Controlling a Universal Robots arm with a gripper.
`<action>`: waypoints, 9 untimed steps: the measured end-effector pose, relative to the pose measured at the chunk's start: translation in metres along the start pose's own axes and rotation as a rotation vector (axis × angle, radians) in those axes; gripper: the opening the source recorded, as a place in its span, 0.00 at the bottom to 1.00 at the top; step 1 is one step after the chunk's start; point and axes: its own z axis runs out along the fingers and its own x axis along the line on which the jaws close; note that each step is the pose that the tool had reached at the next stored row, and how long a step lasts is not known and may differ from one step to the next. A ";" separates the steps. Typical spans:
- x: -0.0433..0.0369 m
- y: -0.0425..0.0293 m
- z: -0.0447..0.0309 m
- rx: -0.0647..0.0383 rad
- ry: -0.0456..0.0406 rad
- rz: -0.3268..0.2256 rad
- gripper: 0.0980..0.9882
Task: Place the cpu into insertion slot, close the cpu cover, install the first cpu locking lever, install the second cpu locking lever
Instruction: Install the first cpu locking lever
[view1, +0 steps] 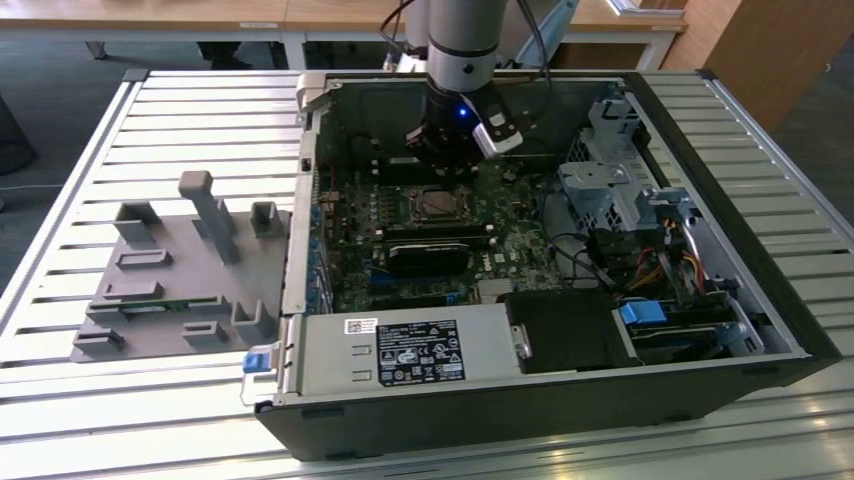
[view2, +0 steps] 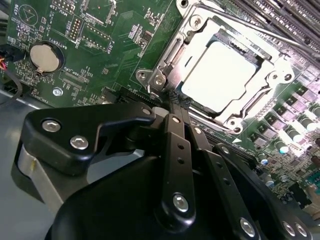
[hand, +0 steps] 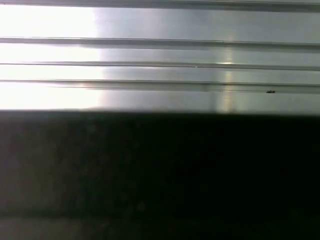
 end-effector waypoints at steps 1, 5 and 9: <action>-0.0001 0.0003 0.0006 0.000 0.0000 0.000 0.01; -0.0004 0.0012 0.0019 -0.002 -0.0004 0.000 0.01; -0.0006 0.0016 0.0011 -0.005 -0.0012 0.000 0.01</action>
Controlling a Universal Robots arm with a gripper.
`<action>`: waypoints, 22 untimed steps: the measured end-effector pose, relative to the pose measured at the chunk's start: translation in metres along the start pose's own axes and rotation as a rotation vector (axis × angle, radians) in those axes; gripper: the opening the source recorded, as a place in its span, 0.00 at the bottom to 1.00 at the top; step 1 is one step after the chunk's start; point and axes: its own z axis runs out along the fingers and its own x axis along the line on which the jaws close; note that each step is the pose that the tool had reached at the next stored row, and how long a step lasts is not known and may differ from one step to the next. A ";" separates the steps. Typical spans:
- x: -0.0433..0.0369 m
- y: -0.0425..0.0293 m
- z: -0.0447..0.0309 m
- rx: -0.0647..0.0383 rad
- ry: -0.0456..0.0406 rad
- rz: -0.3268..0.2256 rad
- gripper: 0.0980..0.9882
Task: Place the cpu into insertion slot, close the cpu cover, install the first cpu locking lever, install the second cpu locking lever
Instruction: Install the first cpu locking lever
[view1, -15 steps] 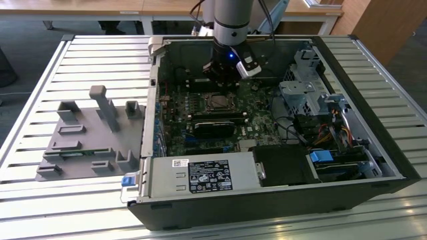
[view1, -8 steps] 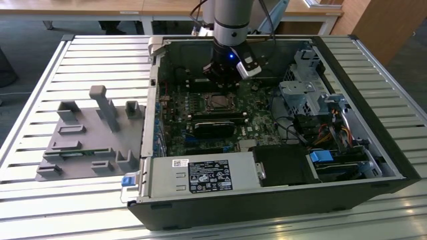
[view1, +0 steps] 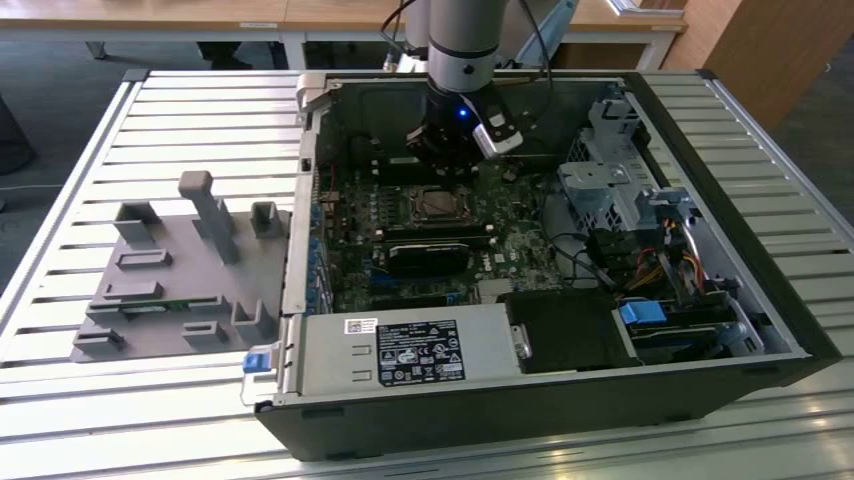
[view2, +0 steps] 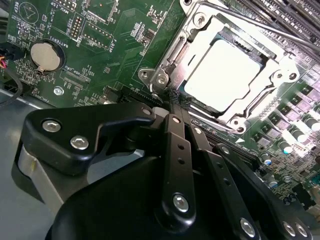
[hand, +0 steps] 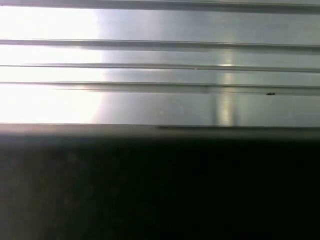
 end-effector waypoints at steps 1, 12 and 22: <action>-0.0001 0.0002 -0.0009 -0.001 -0.0004 0.000 0.01; -0.0006 0.0002 -0.0148 0.002 0.0009 0.000 0.01; -0.0007 -0.0024 -0.0149 0.002 0.0009 0.000 0.01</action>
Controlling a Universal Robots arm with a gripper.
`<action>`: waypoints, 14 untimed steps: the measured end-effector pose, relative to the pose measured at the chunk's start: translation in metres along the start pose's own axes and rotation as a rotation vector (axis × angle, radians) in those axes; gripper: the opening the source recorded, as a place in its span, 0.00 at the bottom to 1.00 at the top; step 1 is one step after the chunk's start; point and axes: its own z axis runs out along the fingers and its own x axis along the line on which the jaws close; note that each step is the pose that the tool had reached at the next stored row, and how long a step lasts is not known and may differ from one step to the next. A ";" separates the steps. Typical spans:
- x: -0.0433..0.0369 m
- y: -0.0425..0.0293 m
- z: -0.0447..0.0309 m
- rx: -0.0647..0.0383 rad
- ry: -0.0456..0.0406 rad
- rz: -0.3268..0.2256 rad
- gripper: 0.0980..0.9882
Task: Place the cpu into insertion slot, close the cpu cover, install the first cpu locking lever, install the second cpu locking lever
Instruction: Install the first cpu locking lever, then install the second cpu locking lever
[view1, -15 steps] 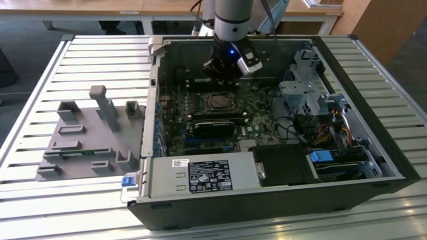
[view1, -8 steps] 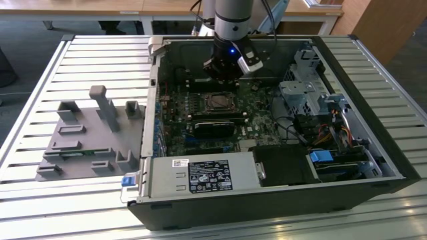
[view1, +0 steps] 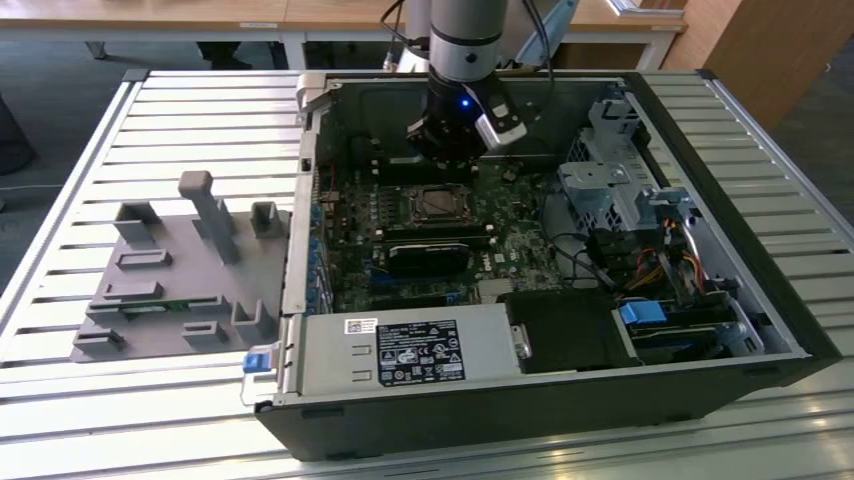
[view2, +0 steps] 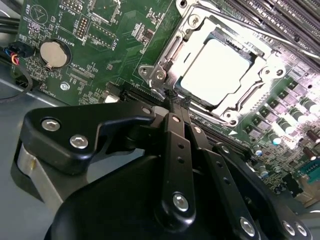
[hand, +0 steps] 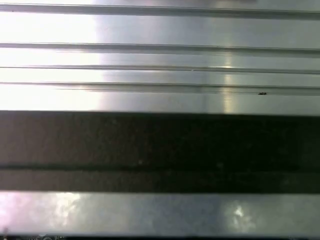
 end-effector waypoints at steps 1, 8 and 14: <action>0.0000 -0.0002 0.0000 0.000 0.0000 0.000 0.01; 0.0000 -0.0017 -0.0001 0.000 0.0000 0.000 0.01; 0.0000 -0.0029 -0.0001 0.000 0.0000 0.000 0.01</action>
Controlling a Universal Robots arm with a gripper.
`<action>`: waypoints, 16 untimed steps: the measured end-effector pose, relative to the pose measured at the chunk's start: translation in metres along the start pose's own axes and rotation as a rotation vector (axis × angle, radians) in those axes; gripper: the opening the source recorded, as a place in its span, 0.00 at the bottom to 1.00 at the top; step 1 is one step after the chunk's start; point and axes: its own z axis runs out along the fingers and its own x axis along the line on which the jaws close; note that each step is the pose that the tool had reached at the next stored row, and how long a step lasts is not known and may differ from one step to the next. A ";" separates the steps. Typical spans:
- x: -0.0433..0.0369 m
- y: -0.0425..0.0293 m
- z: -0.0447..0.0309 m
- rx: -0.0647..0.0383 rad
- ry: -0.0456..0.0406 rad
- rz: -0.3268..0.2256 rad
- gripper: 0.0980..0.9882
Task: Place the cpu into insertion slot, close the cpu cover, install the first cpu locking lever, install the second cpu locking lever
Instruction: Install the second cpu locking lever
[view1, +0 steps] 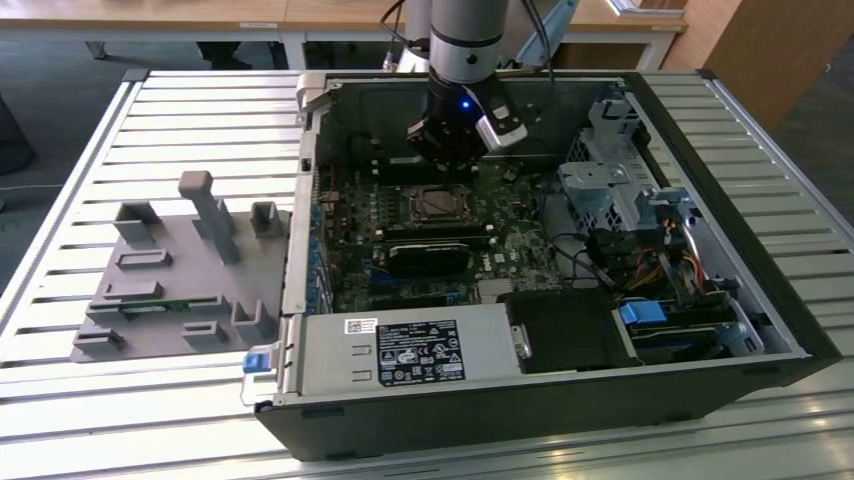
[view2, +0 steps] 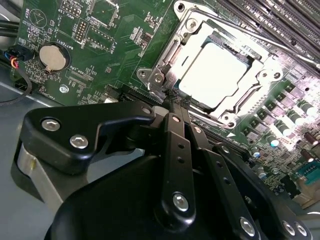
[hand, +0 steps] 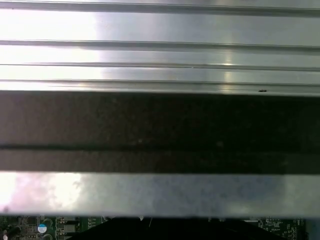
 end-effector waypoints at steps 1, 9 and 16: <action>0.0000 -0.0003 -0.0001 0.000 0.0001 0.000 0.01; 0.0000 -0.0018 -0.0001 0.000 0.0001 0.000 0.01; 0.0000 -0.0042 -0.0001 0.000 -0.0001 0.000 0.01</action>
